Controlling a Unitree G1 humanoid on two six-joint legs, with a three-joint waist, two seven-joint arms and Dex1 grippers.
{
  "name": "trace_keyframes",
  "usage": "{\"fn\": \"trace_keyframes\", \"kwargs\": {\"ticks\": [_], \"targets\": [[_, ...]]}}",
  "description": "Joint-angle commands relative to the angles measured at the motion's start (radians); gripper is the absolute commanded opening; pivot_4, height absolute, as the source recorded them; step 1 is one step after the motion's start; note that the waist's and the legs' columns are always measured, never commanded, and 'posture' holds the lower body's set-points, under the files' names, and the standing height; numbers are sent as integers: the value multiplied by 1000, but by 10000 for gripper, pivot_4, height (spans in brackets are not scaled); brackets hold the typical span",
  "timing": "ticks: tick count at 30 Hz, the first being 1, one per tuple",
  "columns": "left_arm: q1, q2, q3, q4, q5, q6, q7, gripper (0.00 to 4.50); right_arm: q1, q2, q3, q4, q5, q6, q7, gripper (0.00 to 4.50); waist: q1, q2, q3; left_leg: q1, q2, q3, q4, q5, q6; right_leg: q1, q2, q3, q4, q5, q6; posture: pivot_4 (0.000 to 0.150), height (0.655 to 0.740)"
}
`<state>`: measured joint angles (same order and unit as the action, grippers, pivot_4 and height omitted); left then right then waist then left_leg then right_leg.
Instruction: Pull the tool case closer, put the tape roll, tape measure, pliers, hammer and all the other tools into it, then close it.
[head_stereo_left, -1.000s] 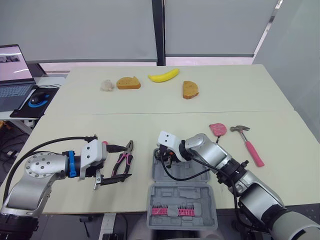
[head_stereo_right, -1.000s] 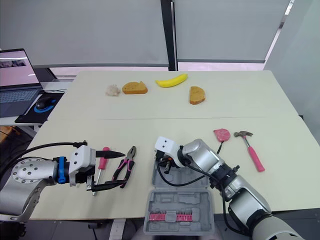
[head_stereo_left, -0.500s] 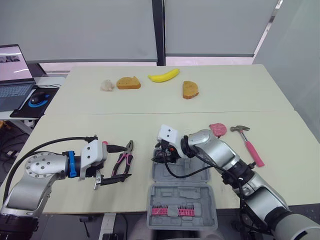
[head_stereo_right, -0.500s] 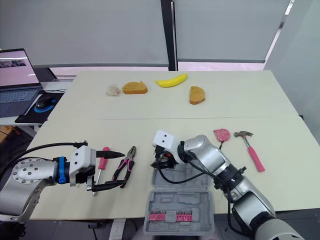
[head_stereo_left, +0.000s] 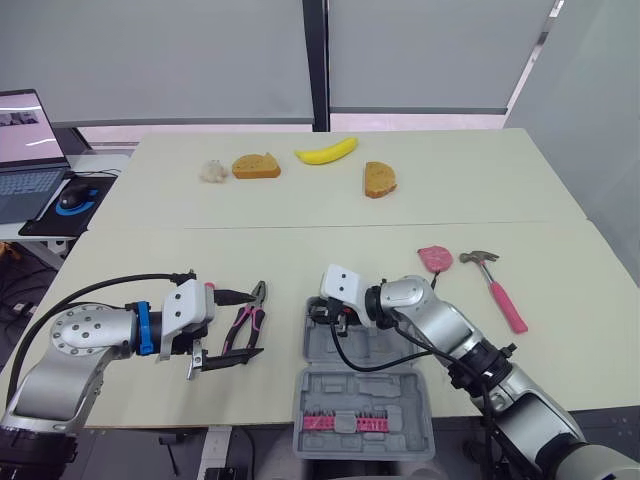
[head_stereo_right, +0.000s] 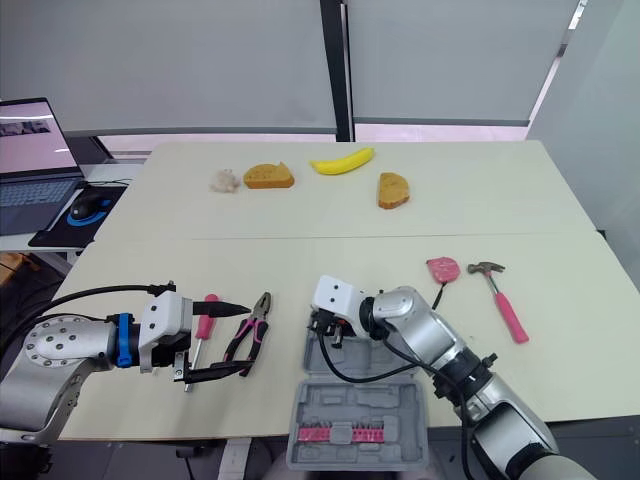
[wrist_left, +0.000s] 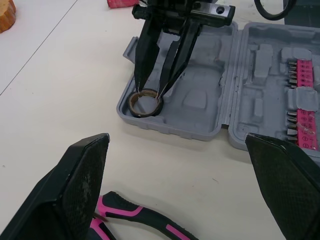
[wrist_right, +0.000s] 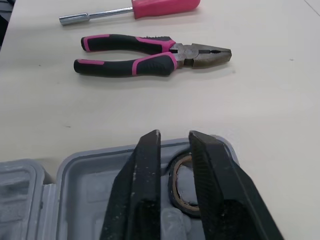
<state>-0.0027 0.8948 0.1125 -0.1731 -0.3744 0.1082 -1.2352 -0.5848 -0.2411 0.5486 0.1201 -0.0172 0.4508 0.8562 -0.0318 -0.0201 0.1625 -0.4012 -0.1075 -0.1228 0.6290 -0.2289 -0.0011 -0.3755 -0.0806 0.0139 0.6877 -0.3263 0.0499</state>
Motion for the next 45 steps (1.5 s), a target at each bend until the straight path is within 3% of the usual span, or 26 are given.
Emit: {"fn": "trace_keyframes", "kwargs": {"ticks": [1, 10, 20, 25, 30, 36, 42, 45], "targets": [[-7, 3, 1, -12, -5, -2, -2, 45000, 0, 11, -17, -8, -1, -32, -6, 3318, 0, 0, 0, 0, 0, 0, 0, 0, 0, 0, 0, 0, 0, 0, 0, 1500, 7400], [-13, 0, -2, -15, -1, 1, 4, 45000, 13, 48, -43, 95, -12, -155, -55, 3318, 0, 0, 0, 0, 0, 0, 0, 0, 0, 0, 0, 0, 0, 0, 0, 1500, 7400], [-13, 0, -8, -30, -1, 12, 12, 45000, -22, 101, -27, 328, -70, -221, -66, 3318, -2, 0, 0, 0, 0, 0, 0, 0, -1, 0, 1, 1, 0, 0, 0, 1500, 7400], [1, -5, -3, -33, 1, 17, 24, 45000, -18, 107, -47, 337, -72, -252, -57, 3318, -2, 0, 0, 1, 1, 0, 0, 1, -1, 0, 2, 1, 1, 0, 0, 1500, 7400], [13, -15, 11, -4, 8, -8, 43, 45000, -9, 109, -106, 217, -7, -237, -26, 3318, -1, 0, 0, 1, 2, 0, 0, 1, -2, 0, 3, 1, 1, 0, 0, 1500, 7400], [28, -35, 61, 50, -3, -32, 81, 45000, 44, 47, -146, -55, 56, -117, 17, 3318, 0, 0, 0, 1, 2, 0, 0, 1, -2, 0, 3, 1, 1, 0, 0, 1500, 7400], [97, -66, 232, 131, -40, -1, 193, 45000, 202, -135, -305, -376, 82, -49, -38, 3318, 4, 0, 0, 0, 2, -1, 0, 0, -2, 0, 3, 1, -1, 0, 0, 1500, 7400], [182, -108, 354, 212, -43, 0, 274, 45000, 403, -289, -498, -474, 64, -118, -75, 3318, 7, 0, 0, 0, 2, -1, 0, 0, -2, 2, 2, 0, -2, 0, 0, 1500, 7400]]}}
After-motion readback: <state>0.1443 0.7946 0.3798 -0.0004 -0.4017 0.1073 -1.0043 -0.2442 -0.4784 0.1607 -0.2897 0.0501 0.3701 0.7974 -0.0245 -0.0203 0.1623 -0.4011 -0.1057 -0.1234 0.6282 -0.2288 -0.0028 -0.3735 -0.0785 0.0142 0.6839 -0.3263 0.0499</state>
